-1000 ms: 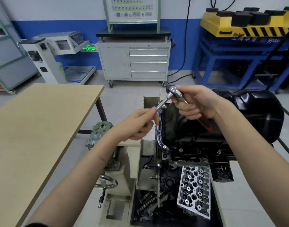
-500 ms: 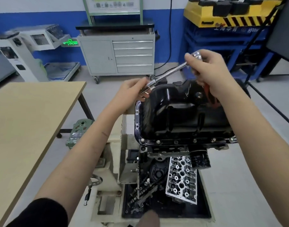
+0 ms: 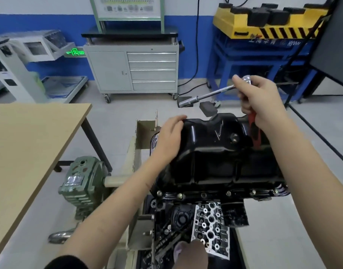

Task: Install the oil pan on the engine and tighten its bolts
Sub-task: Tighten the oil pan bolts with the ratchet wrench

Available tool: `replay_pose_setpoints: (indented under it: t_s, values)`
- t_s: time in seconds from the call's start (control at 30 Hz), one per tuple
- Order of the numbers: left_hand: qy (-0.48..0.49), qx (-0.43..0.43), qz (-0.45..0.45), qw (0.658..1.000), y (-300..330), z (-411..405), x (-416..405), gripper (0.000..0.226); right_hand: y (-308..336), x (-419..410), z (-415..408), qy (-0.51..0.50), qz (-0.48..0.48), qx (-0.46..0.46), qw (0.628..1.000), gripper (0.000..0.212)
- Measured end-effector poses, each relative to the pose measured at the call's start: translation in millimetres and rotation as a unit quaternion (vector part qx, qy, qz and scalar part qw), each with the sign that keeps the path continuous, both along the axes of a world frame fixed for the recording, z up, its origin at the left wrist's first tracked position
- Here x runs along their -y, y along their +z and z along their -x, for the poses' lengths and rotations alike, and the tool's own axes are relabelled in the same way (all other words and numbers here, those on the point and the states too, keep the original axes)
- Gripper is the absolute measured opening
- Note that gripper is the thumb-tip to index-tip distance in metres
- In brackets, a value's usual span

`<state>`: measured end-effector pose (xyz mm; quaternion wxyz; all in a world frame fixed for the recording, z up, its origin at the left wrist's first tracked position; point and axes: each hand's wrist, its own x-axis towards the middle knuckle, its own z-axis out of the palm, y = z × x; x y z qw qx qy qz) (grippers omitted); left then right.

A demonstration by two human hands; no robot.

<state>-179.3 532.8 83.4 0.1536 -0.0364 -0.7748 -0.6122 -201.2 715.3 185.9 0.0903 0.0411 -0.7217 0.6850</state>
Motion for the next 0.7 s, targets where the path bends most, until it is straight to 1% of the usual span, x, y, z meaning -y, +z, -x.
replay_pose_setpoints:
  t_s: [0.1,0.2,0.27,0.33,0.43,0.47,0.53,0.63,0.7]
  values:
    - [0.0,0.015,-0.056,0.998,2,18,4,0.03,10,-3,19,0.023,-0.007,-0.002,1.0,0.027]
    - [0.074,0.023,-0.1,0.992,13,40,27,0.036,21,-1,39,0.065,-0.034,-0.023,0.997,0.025]
    - [0.111,0.021,-0.124,0.986,22,55,45,0.035,25,5,54,0.107,-0.081,-0.036,0.99,0.023]
    - [0.112,0.054,-0.132,0.983,28,66,61,0.034,28,17,70,0.14,-0.151,-0.043,0.978,0.023]
    - [0.056,0.133,-0.074,0.987,37,74,73,0.028,30,44,87,0.216,-0.256,-0.063,0.94,0.036]
    - [0.034,0.158,-0.043,0.986,39,74,76,0.028,30,54,89,0.237,-0.29,-0.074,0.924,0.034]
    - [-0.015,0.199,0.035,0.979,41,71,80,0.032,29,72,90,0.272,-0.343,-0.095,0.894,0.023]
    - [-0.095,0.248,0.144,0.953,39,60,81,0.038,23,91,88,0.318,-0.404,-0.112,0.85,0.016]
    - [-0.116,0.266,0.202,0.935,38,57,82,0.037,19,96,84,0.33,-0.446,-0.103,0.826,0.024]
